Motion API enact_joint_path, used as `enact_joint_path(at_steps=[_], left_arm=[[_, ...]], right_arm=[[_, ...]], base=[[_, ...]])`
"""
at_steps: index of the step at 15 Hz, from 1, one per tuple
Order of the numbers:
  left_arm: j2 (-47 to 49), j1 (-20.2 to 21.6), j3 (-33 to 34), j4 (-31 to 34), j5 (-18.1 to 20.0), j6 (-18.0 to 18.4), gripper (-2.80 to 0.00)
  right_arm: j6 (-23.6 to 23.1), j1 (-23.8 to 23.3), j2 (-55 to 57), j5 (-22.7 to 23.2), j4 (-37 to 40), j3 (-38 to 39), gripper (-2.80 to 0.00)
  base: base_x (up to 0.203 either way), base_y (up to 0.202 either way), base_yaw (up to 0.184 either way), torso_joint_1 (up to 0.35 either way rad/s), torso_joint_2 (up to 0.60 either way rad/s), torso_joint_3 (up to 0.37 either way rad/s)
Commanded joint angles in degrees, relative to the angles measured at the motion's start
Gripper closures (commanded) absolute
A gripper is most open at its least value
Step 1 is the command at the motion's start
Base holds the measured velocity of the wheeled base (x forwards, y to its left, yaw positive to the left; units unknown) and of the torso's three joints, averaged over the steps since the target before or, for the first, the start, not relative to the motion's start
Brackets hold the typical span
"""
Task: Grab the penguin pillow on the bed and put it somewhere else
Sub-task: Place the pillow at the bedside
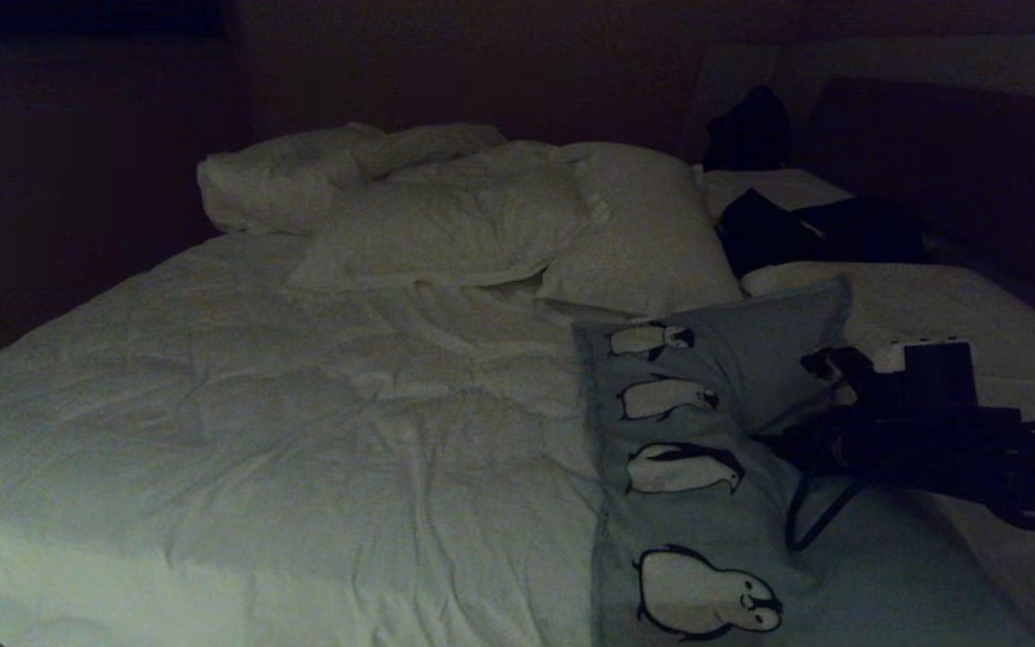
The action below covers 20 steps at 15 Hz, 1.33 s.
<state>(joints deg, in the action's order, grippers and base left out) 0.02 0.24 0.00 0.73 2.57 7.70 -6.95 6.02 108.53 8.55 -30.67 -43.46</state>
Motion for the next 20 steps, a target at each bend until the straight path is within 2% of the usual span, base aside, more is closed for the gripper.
enact_joint_path(at_steps=[1, 8, 10, 12, 20], left_arm=[[-0.1, 0.0, 0.1, 0.0, 0.0, 0.0, 0.00], [-0.1, 0.0, 0.1, 0.0, 0.0, 0.0, 0.00], [-0.1, -0.1, 0.1, 0.0, 0.0, 0.0, 0.00], [-0.1, 0.0, 0.1, 0.0, 0.0, 0.0, 0.00], [-0.1, 0.0, 0.1, 0.1, 0.1, 0.0, 0.00]], right_arm=[[-0.1, 0.3, 1.2, 0.2, 0.0, 0.0, 0.00], [-0.2, 0.1, 5.4, -0.5, -0.2, -1.5, 0.00], [-0.2, -1.1, 4.3, -0.5, -3.4, -1.2, 0.00], [-0.2, -2.1, 2.0, -0.5, -6.8, -0.5, 0.00], [1.8, -6.2, -17.1, -0.6, -9.2, -0.5, 0.00]], base=[[0.000, 0.000, 0.000, 0.000, 0.00, 0.000], [0.000, 0.000, 0.000, 0.000, 0.00, 0.000], [0.000, 0.000, 0.000, 0.000, 0.00, 0.000], [0.000, 0.000, 0.000, 0.000, 0.00, 0.000], [0.000, 0.000, 0.000, 0.000, 0.00, 0.000]])
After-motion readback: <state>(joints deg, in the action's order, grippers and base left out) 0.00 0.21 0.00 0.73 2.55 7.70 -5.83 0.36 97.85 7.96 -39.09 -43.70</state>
